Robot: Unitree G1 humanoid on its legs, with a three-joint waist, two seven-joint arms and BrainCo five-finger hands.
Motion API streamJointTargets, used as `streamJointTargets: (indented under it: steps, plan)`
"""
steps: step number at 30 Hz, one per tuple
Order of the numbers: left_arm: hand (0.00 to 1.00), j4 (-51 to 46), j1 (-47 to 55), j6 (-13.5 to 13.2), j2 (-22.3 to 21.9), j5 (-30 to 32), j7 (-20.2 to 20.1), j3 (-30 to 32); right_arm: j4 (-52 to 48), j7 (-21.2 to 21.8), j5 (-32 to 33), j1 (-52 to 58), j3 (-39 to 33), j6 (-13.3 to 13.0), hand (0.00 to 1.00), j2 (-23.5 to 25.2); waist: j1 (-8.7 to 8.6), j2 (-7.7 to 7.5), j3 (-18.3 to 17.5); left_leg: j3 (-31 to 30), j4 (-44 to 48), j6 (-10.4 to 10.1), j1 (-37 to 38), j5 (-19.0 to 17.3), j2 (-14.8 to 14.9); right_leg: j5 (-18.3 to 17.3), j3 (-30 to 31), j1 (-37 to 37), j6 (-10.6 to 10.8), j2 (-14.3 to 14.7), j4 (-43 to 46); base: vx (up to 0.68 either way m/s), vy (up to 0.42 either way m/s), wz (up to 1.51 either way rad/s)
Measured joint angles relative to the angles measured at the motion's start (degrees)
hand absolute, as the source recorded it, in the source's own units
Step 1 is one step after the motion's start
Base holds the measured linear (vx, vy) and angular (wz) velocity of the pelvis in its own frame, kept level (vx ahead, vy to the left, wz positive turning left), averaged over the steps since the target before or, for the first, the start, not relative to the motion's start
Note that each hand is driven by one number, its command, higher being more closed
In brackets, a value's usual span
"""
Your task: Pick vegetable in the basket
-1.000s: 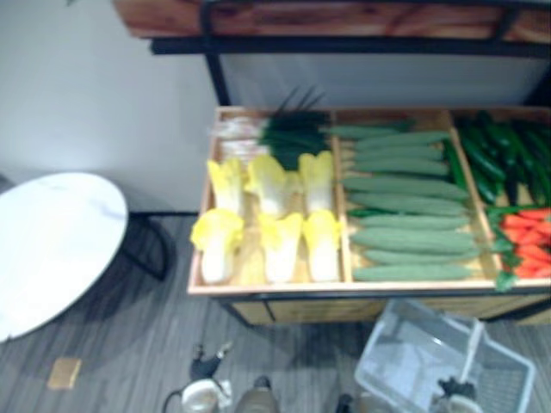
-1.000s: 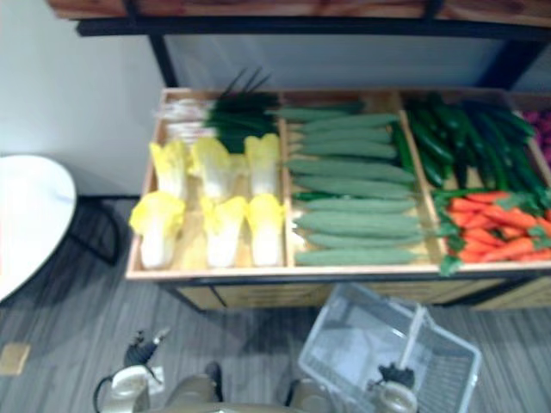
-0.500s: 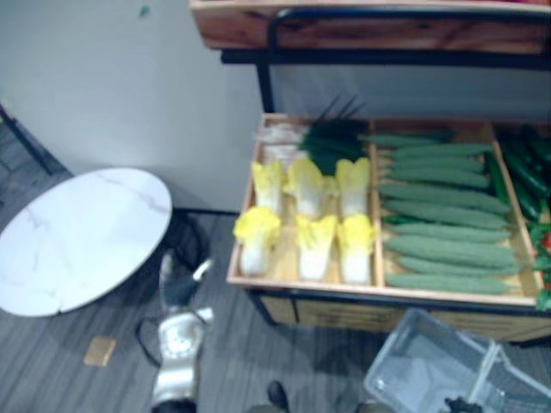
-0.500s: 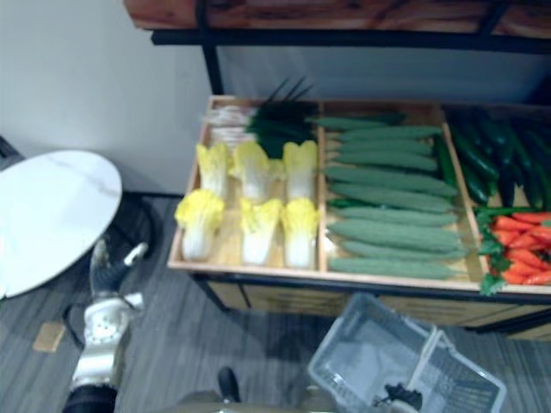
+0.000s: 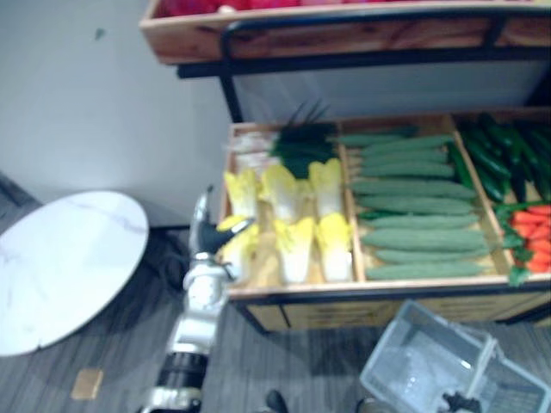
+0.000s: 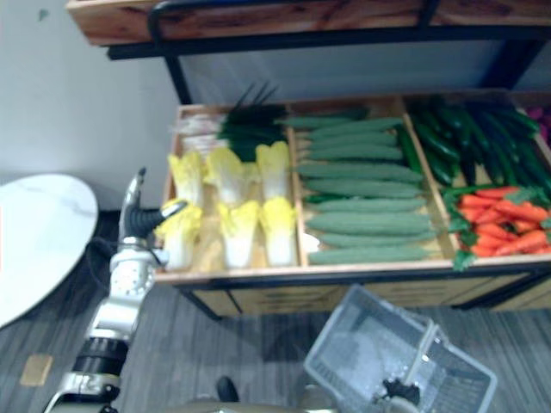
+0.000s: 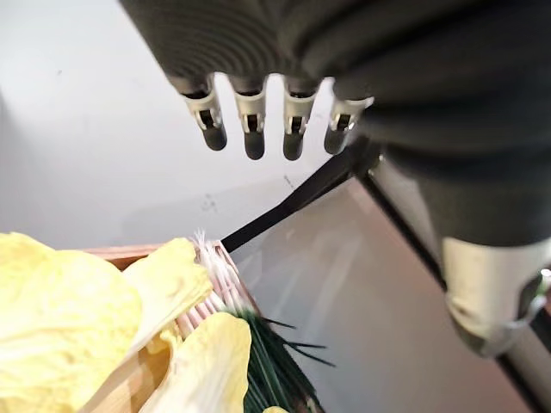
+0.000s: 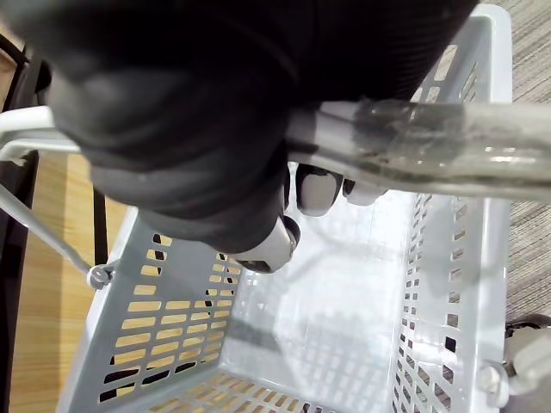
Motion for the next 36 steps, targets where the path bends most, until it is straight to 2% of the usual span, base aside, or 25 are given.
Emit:
streamJointTargets:
  steps: [5,10,16,28,32,33,36]
  plan:
    - [0.0,1.4,-4.8,1.3,0.1,2.8,0.8,-2.7,-1.8,-0.6,0.0,-0.6,0.0,0.1,1.0,-0.6,0.11,0.77,0.6,1.1,0.4,0.0,-2.5,0.6,0.1,0.4,2.3,-3.9,-0.1,0.2,1.9,0.03,0.019,-0.17]
    - [0.0,4.1,-8.5,2.5,1.3,2.8,1.7,-4.2,-2.6,-1.5,0.0,-3.4,0.0,0.1,1.0,-0.7,-1.17,1.11,3.1,1.7,0.4,0.3,-5.0,0.9,0.1,0.4,3.9,-8.2,-0.1,0.1,4.3,-0.03,0.013,-0.11]
    - [0.0,7.6,-10.9,4.4,1.3,2.8,1.7,-6.7,-6.3,-2.7,0.1,-3.7,0.1,0.2,1.0,-0.8,-1.21,1.39,5.7,3.3,0.4,0.5,-6.6,1.2,-0.1,0.4,5.7,-11.8,-0.1,0.0,6.5,-0.01,0.01,-0.13]
    - [0.0,13.0,-13.8,6.1,1.2,4.9,1.7,-7.7,-9.7,-4.1,0.1,-4.8,0.2,0.1,1.0,-1.4,-1.06,1.79,9.1,5.8,0.4,0.5,-8.9,1.3,-0.1,0.4,8.2,-16.5,-0.1,0.0,8.7,0.02,-0.003,-0.09]
    - [0.0,17.7,-17.3,6.3,1.2,4.9,1.7,-9.3,-12.9,-4.9,0.1,-4.9,0.2,0.1,1.0,-1.5,-1.18,2.07,11.8,6.6,0.4,0.7,-10.0,1.5,-0.2,0.5,8.9,-18.5,0.1,-0.3,9.7,0.04,-0.025,-0.07]
    - [1.0,18.4,-17.5,6.5,1.3,5.0,1.7,-9.4,-13.3,-5.1,0.1,-4.9,0.3,0.1,1.0,-1.5,-1.17,2.03,12.2,7.2,0.4,0.7,-10.2,1.5,-0.2,0.5,9.4,-19.1,0.1,-0.3,9.9,0.03,-0.014,-0.14]
    - [1.0,21.6,-18.8,6.8,1.2,5.0,1.9,-9.6,-13.5,-5.4,0.1,-4.9,0.6,0.1,1.0,-1.5,-1.28,2.08,12.8,7.5,0.4,0.7,-10.7,1.5,-0.1,0.5,9.7,-19.8,0.1,-0.4,10.1,0.06,-0.041,-0.08]
